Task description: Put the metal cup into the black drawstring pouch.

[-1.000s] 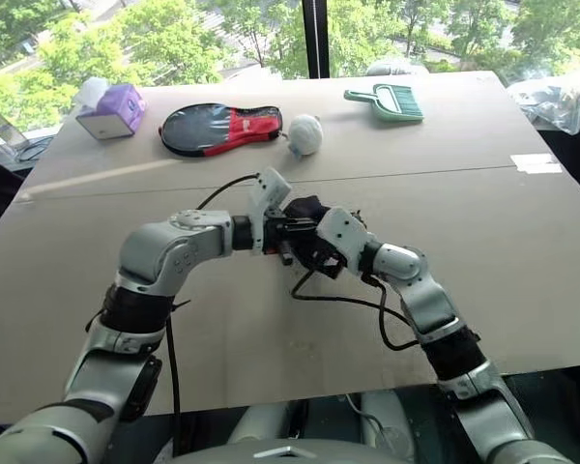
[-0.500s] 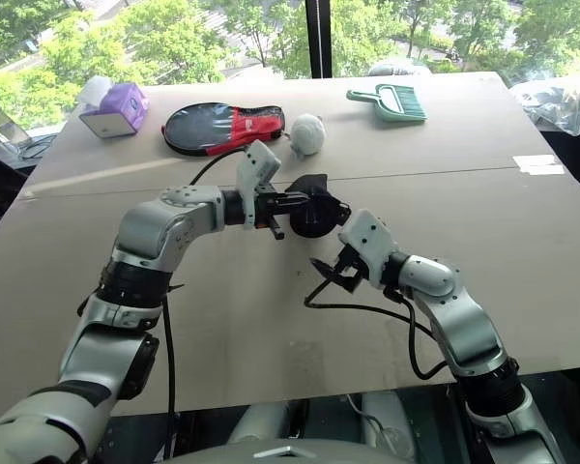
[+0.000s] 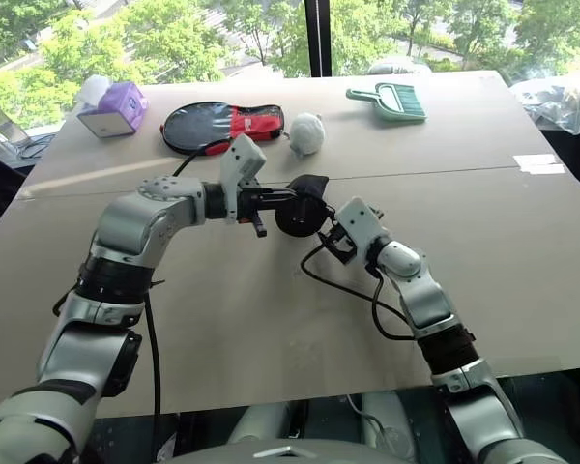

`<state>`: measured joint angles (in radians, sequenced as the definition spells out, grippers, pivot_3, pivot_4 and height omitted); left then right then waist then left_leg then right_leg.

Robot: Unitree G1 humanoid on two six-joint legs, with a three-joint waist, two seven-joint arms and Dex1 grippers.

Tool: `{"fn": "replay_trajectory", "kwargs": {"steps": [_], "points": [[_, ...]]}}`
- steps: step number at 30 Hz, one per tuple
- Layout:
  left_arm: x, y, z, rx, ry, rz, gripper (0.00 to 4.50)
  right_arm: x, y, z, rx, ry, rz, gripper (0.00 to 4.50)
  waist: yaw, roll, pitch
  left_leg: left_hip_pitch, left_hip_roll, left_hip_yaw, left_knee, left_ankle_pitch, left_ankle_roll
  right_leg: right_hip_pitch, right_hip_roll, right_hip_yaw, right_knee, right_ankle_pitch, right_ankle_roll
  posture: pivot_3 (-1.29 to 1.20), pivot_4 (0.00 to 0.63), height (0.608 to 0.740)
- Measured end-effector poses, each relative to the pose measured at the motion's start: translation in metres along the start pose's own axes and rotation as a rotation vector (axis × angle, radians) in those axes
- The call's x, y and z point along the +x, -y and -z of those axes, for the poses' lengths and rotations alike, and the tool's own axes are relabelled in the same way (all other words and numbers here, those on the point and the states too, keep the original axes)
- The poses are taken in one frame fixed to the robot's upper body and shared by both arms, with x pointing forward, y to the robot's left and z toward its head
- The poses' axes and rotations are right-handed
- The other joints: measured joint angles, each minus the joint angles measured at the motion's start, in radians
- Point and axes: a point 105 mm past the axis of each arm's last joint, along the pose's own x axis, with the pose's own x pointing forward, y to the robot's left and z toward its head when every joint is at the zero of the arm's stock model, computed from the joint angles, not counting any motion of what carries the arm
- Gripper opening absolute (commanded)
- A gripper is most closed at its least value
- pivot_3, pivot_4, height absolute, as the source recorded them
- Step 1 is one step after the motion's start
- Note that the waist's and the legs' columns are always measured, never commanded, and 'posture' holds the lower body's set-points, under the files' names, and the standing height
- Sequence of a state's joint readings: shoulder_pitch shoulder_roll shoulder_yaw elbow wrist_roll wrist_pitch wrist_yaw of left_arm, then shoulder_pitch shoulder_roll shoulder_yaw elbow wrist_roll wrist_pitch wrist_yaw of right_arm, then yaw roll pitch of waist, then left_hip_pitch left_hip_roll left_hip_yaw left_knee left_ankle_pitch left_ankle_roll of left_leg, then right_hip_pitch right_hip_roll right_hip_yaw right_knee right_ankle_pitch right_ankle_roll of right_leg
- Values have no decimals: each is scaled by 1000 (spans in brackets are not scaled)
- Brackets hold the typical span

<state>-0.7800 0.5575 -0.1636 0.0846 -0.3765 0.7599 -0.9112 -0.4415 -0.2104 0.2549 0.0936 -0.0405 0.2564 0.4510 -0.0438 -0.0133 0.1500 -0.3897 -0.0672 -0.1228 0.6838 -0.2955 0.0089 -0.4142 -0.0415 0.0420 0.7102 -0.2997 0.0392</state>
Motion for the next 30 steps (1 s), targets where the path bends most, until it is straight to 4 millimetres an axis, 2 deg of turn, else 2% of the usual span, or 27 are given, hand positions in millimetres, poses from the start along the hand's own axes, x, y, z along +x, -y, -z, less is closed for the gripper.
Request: {"fn": "replay_trajectory", "kwargs": {"steps": [6,9,15,18,21,23,25,27,30], "points": [[-4,-1,-5,5,13,-19,0,-2,13,15,-73,-59,46,1741,0,0,0,0,0,-1,0,0,0,0,0,-1,0,0,0,0,150,740],[-6,-3,-6,1,23,-37,0,-10,21,22,-108,-85,69,156,0,0,0,0,0,-1,0,0,0,0,0,-1,0,0,0,0,150,740],[-6,1,3,-16,13,-30,0,-30,43,22,-170,-115,135,64,0,0,0,-1,0,0,0,0,0,0,0,0,0,0,0,0,150,740],[-6,15,7,-50,23,60,919,-50,66,-1,-298,-102,176,0,0,0,0,-2,0,0,0,0,0,-1,0,0,0,0,0,0,150,740],[-8,35,3,-64,42,186,2231,-65,81,-26,-388,-83,201,0,0,0,0,-2,0,-1,0,0,0,-1,0,-1,0,0,0,0,150,740],[-8,42,-6,-50,64,236,3085,-71,87,-50,-437,-51,208,0,1,0,0,-2,0,-1,1,0,0,0,0,-1,0,0,0,0,150,740],[-8,43,-20,-18,85,255,3085,-75,87,-72,-477,-13,205,0,2,0,0,-2,0,-1,1,0,0,0,0,-1,0,0,0,0,150,740],[0,40,-45,31,135,254,3085,-77,83,-87,-498,9,193,0,7,0,0,-2,0,-2,2,0,0,0,0,-2,0,0,0,0,150,740],[13,41,-62,91,174,245,3085,-76,78,-97,-507,20,177,0,9,0,0,-3,-1,-1,2,0,0,0,-1,-2,-1,0,0,0,150,740]]}}
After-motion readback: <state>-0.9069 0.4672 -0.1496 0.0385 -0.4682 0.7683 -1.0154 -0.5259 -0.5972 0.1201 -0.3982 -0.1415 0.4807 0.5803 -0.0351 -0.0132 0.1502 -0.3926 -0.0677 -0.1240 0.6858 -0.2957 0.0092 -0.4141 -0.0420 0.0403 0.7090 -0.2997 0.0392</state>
